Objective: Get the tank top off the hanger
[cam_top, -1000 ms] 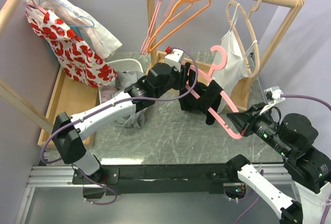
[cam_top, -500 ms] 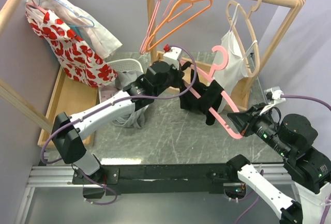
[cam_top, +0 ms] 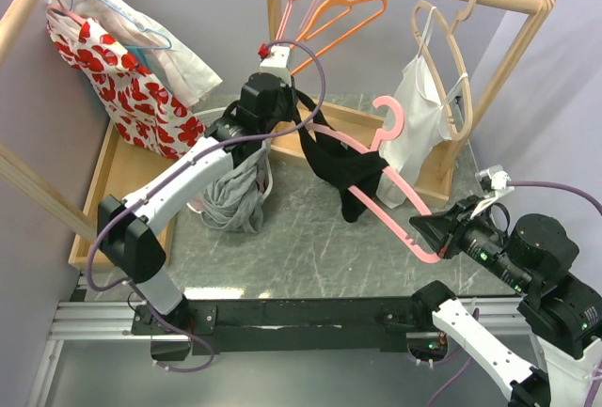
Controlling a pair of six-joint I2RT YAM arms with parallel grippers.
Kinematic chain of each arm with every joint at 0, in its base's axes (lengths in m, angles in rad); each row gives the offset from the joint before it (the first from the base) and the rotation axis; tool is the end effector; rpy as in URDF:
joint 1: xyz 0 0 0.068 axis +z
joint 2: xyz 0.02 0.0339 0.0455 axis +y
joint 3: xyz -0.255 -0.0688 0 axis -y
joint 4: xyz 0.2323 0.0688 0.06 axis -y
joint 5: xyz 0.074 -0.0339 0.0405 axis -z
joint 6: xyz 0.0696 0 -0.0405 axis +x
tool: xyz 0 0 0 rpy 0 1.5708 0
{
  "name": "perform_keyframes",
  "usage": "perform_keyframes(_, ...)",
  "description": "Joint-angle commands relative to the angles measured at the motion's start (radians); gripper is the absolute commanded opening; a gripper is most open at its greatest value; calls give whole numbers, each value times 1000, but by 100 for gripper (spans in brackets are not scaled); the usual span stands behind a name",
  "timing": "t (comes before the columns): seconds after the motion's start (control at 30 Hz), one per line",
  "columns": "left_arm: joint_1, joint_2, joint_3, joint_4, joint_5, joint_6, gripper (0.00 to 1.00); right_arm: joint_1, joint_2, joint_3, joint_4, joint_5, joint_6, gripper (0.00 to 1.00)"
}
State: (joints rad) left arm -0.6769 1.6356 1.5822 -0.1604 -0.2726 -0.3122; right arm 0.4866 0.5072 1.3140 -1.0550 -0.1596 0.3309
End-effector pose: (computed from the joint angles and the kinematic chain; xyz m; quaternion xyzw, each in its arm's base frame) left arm 0.3310 -0.2419 0.3856 0.0560 0.7740 -0.2020 0.5975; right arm 0.0415 0.0345 0.4115 -0.1100 0.7805 0.3010 0.5367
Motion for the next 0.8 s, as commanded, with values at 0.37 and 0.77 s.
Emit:
perform_keyframes(0.37,0,-20,-112,-97,180,-113,1,6,-58,25,101,138,-9,0)
perform_keyframes(0.77,-222,-167,-205,-41,161,-156,60,6,-27,-56,259,195,19,0)
